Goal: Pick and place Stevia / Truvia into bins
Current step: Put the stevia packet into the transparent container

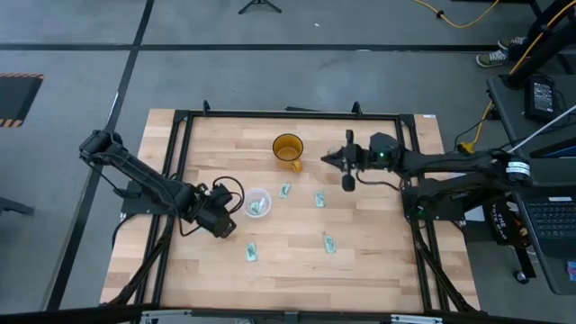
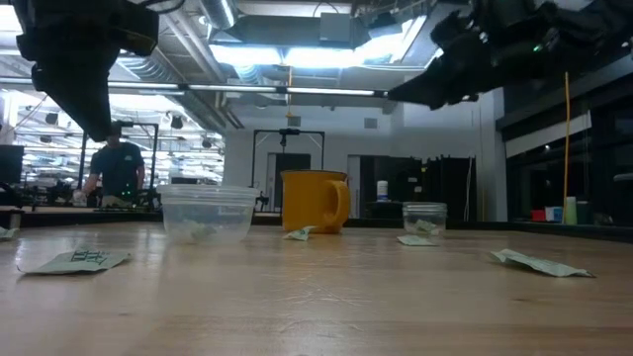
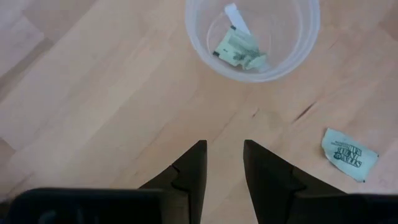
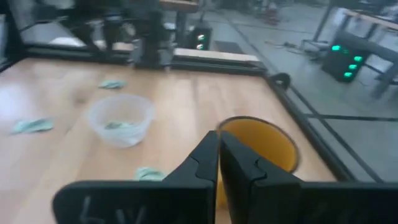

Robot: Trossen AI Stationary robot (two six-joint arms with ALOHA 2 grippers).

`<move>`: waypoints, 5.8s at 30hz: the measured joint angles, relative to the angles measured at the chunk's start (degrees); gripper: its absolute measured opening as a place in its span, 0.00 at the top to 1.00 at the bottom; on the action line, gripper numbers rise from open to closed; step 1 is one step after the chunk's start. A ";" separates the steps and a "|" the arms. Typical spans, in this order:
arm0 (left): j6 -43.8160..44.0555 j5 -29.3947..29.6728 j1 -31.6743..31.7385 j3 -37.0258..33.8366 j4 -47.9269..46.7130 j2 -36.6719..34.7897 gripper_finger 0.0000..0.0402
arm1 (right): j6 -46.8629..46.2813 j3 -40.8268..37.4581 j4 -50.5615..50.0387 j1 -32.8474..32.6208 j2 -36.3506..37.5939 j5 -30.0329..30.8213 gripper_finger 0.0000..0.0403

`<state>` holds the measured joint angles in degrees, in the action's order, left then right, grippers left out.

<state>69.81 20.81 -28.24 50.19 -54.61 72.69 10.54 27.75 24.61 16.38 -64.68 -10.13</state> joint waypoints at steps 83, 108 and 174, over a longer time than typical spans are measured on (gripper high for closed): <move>31.71 -12.71 -10.08 -0.15 -0.85 24.92 1.00 | -4.30 0.00 -15.09 -24.56 10.77 12.04 0.96; 27.97 -8.49 -10.02 2.27 -0.59 20.70 0.88 | -4.06 0.00 -15.07 -24.54 10.75 12.04 0.96; 0.78 18.86 -9.46 -4.57 6.96 2.10 0.99 | -4.08 0.00 -15.11 -24.54 10.75 12.02 0.96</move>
<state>70.58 39.66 -37.71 45.63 -47.65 74.78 6.46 27.75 9.50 -8.17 -53.93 1.89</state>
